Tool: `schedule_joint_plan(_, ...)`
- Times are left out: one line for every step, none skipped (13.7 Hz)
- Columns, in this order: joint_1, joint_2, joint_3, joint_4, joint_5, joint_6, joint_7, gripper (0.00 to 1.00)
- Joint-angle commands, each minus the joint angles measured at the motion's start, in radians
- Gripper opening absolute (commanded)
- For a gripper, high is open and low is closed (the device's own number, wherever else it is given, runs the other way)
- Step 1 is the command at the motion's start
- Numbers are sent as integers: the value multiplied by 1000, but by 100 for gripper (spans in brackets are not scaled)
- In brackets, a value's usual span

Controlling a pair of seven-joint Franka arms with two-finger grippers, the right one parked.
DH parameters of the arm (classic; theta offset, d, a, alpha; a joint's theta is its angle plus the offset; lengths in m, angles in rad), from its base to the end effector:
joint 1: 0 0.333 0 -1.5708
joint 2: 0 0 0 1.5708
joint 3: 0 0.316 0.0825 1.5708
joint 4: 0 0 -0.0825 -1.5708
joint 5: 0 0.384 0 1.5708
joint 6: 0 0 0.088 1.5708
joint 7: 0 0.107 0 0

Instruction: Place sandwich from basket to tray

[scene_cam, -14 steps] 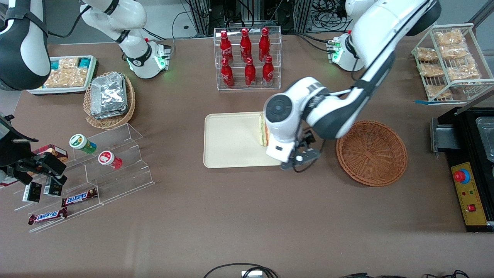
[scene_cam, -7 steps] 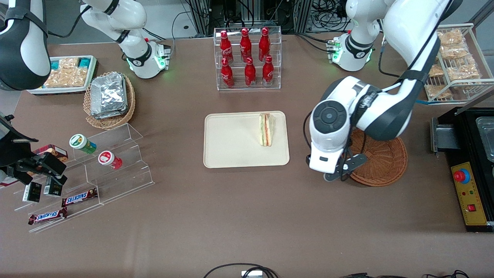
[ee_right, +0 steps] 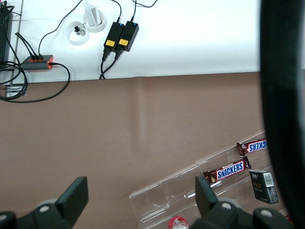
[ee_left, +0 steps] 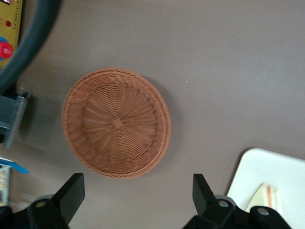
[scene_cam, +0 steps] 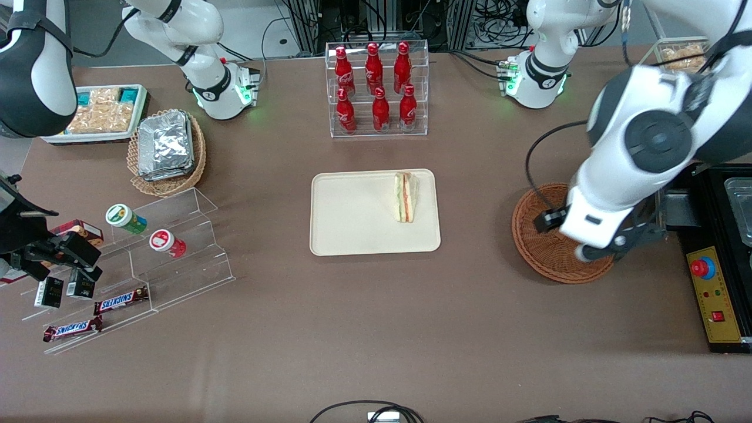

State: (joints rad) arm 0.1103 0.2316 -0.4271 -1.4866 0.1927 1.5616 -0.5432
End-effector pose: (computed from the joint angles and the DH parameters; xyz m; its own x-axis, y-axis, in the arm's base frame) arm 0.5949 -0.1460 0.5388 0.9729 0.2214 -0.0664 0.2094 -0.9659 -0.1520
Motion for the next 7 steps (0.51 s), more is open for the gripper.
schedule_joint_plan(6,-124,103,-55,-100,-46,246,100)
schedule_joint_plan(8,-153,141,-55,-136,-69,320,100)
schedule_joint_plan(8,-176,168,-55,-159,-80,383,100)
schedule_joint_plan(8,-193,180,-55,-163,-86,441,100)
schedule_joint_plan(8,-205,183,-55,-164,-98,481,100)
schedule_joint_plan(8,-213,183,-53,-165,-106,495,100)
schedule_joint_plan(8,-221,185,-55,-174,-109,497,100)
